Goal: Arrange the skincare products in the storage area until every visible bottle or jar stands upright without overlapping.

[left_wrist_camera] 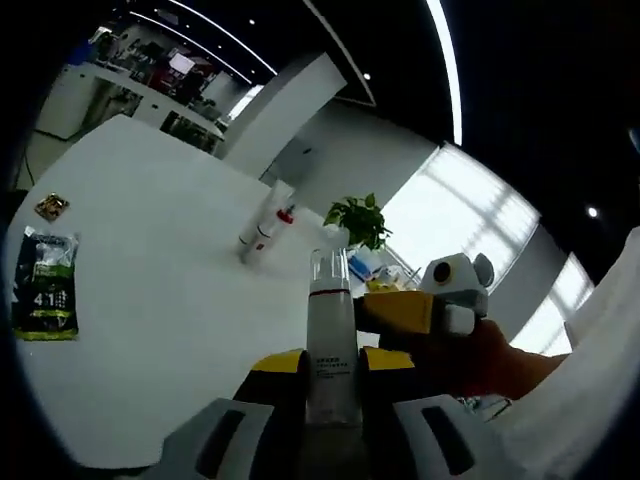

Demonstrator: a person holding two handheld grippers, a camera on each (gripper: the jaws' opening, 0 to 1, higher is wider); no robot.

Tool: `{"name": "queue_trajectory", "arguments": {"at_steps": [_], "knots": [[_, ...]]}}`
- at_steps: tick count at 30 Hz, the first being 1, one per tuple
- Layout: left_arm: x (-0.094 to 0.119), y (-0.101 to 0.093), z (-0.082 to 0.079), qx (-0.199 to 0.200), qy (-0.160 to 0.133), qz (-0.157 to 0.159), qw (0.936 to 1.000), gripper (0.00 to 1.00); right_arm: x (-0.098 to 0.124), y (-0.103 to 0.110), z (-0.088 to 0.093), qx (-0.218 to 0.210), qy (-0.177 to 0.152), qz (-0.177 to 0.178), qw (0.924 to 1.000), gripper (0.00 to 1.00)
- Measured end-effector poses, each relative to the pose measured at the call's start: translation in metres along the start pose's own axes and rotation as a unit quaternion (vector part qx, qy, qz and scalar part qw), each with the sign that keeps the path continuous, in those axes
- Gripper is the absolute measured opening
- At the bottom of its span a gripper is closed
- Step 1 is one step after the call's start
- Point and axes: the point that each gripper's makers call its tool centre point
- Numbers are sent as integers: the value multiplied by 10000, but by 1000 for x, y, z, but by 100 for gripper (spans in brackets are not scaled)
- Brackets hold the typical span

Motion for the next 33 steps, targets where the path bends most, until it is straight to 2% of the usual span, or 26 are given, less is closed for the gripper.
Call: {"name": "queue_trajectory", "arguments": {"at_steps": [3,5,14,24,31,33], "knots": [[1,0,1,-5,48,31,10000,20,2,-3,0,-49,14,50,10000,28],[0,2,2,83,91,65,9999,20,4,-10,-1,-273,14,176,9995,26],[1,6,1,280,61,-24,9996,20,2,-21,0,-617,-120,305,9976,24],[2,5,4,74,107,-11,9999,20,3,-18,0,-460,-164,303,9983,24],[1,8,6,137,158,-60,9998,20,1,-18,1,-343,-159,310,9988,24],[1,10,8,134,199,-98,9997,20,0,-18,2,-425,-154,290,9986,23]]}}
Point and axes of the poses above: the point that each gripper's makers call its tool centre point, and the gripper's own axes: x roughly backward along the fingers, y roughly to its left, z roughly out of its underside, and after that the axes turned 7 degrees about -y, right-handed
